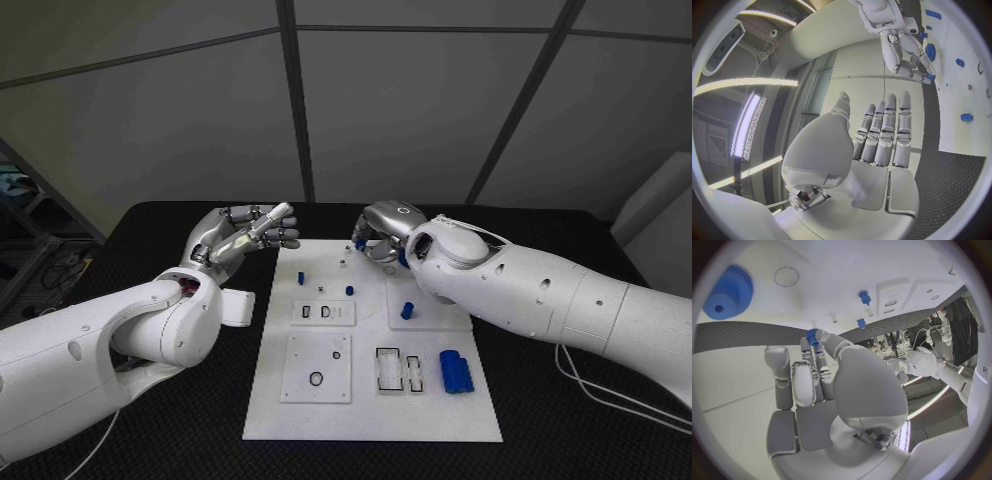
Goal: Assemble the parts on the task board
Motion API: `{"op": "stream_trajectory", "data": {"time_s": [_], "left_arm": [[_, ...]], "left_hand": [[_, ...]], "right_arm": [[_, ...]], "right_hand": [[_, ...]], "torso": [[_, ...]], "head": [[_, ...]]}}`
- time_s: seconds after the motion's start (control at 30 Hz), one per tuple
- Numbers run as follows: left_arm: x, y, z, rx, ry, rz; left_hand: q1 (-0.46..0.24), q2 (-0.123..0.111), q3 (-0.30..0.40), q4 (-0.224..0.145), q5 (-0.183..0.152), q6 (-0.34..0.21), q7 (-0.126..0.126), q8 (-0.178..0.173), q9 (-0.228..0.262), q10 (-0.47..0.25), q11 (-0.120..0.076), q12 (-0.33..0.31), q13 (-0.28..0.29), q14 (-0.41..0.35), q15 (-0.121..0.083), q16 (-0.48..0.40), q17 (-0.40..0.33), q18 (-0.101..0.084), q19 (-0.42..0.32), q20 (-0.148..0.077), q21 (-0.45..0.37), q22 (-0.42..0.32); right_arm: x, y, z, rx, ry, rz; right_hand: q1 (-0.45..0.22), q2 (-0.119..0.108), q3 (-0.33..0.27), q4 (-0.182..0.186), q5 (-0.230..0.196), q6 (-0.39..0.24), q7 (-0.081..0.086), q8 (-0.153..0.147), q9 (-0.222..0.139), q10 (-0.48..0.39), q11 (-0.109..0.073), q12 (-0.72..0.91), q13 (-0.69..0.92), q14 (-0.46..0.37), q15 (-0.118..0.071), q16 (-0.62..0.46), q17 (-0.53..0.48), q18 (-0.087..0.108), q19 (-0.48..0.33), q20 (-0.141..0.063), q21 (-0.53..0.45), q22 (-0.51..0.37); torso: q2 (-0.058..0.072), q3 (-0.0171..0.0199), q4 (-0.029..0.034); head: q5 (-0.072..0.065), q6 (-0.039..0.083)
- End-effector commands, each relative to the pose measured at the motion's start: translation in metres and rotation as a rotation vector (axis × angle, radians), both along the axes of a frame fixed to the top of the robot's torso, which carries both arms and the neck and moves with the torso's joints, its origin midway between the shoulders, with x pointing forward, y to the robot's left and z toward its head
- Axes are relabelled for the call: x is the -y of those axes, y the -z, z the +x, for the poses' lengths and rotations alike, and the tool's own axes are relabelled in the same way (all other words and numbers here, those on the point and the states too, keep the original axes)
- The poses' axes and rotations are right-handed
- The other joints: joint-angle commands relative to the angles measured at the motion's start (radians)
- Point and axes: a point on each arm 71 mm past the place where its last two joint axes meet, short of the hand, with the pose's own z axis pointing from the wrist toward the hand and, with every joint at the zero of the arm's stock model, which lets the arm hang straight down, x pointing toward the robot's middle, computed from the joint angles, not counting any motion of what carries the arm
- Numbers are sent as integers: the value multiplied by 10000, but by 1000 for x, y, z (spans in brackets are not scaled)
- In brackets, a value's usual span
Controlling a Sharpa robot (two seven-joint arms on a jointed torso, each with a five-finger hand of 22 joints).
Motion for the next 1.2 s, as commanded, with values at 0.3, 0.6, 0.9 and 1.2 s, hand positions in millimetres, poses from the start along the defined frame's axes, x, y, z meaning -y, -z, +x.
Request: {"op": "stream_trajectory", "data": {"time_s": [0.3, 0.6, 0.9, 1.2], "left_arm": [[2, -3, 0, 109, 192, -6], [3, -4, 0, 116, 210, -10], [3, -5, -1, 133, 236, -18], [4, -5, -1, 139, 251, -22]], "left_hand": [[-62, 81, -15, -43, -50, -15, 88, -61, -14, -56, 43, -51, -8, -9, 45, -43, 13, 66, 42, 1, -69, -18], [-62, 81, -15, -43, -50, -15, 88, -61, -14, -56, 43, -51, -8, -9, 45, -43, 13, 66, 42, 1, -69, -18], [-64, 82, -21, -51, -51, -23, 93, -74, -15, -71, 48, -67, -9, -10, 49, -52, 15, 66, 44, 3, -75, -25], [-65, 83, -26, -56, -51, -30, 98, -84, -16, -81, 52, -79, -10, -11, 51, -59, 16, 65, 45, 5, -80, -30]], "right_arm": [[-10, -2, 6, 202, 3, 270], [-14, 1, 9, -53, -6, 83], [-17, 4, 13, -182, 42, -15], [-20, 6, 15, -317, 61, -74]], "right_hand": [[66, 2, 87, -17, 45, 59, 27, -1, 11, 327, -243, -72, 1, 537, -77, 38, 13, -110, 54, -16, 62, 36], [46, -11, 88, -15, 38, 51, 33, -14, 10, 319, -235, -87, -1, 537, -69, 48, 21, -109, 36, -12, 69, 33], [8, -25, 87, -5, 24, 37, 40, -35, 8, 304, -225, -108, -5, 536, -57, 63, 31, -110, 19, -4, 89, 50], [-33, -42, 88, 6, 15, 5, 44, -69, 3, 267, -212, -133, -12, 534, -42, 75, 36, -109, -9, 7, 105, 57]], "torso": [[14, -1, 21], [30, 4, 17], [42, 3, 23], [42, 4, 5]], "head": [[21, -27], [28, -60], [43, -82], [65, -121]]}}
